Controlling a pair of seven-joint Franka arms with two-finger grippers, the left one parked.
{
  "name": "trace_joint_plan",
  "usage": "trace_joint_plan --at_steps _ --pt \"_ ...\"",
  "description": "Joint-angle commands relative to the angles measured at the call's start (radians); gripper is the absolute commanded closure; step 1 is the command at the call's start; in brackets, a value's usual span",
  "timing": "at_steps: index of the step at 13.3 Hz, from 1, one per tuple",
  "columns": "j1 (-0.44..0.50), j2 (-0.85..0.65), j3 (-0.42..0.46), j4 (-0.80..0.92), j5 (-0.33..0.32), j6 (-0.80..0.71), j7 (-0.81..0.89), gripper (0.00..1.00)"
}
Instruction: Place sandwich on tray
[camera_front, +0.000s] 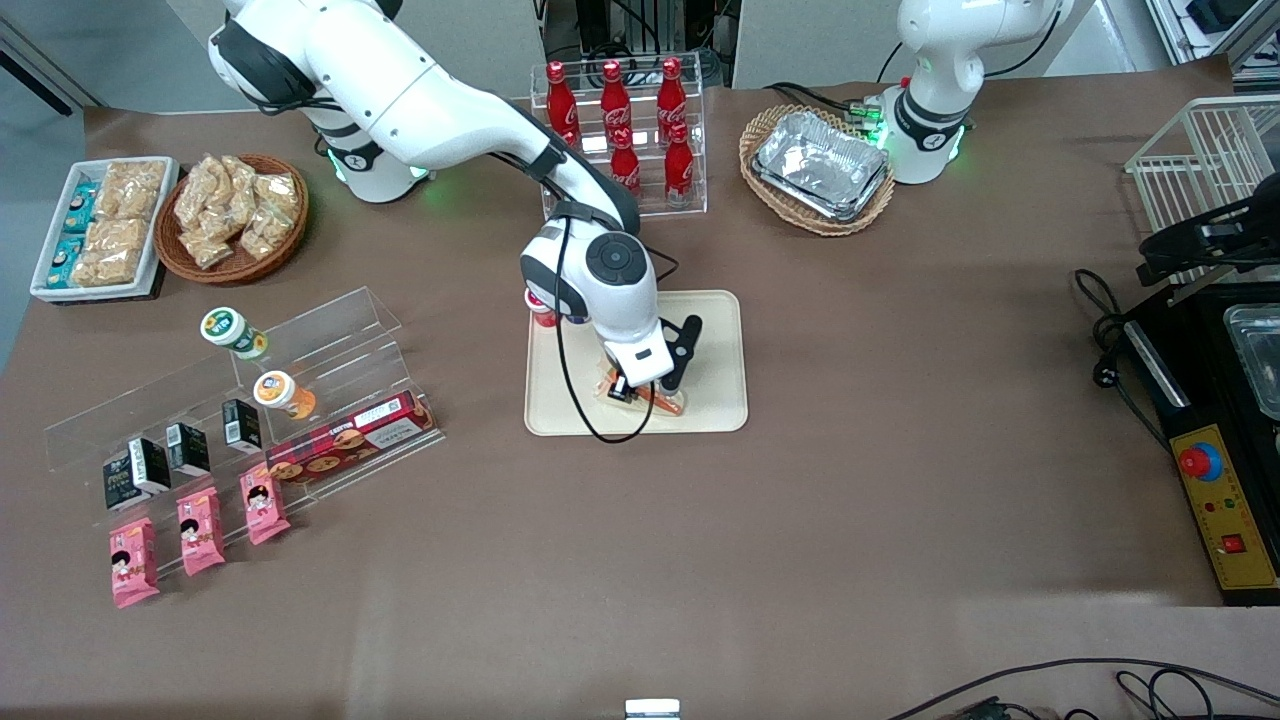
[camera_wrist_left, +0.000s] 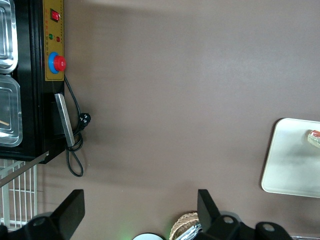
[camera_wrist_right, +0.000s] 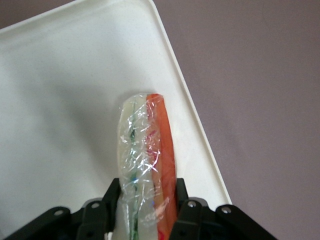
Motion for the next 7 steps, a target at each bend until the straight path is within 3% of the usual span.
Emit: trace_joint_plan --at_steps 1,2,7 --pt "0.002 0.024 0.001 0.025 -0.017 0.015 0.005 0.32" --pt "-0.001 0.024 -0.001 0.025 -0.009 0.017 0.006 0.00" --pt "-0.032 -0.005 0.001 0.034 0.008 0.006 0.029 0.00"
